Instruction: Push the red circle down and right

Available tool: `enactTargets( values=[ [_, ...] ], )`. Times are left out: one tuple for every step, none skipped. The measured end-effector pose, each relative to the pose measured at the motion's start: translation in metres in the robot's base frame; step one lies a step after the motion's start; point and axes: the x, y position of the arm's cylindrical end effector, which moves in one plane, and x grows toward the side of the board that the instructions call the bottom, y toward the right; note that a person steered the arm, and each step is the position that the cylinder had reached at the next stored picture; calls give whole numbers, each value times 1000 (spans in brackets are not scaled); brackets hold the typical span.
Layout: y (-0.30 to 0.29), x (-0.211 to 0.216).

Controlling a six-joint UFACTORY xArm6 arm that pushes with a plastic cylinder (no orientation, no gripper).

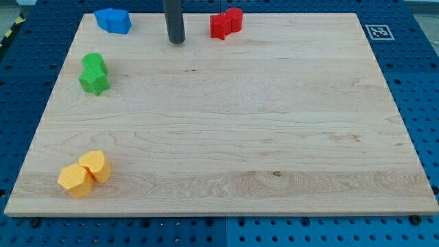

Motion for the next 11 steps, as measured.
enactTargets(
  values=[
    [0,-18],
    [-1,-19],
    [5,-21],
    [12,-43],
    [19,-58],
    [36,-57],
    [84,-54],
    [120,-44],
    [135,-29],
    [148,-18],
    [150,-40]
  ],
)
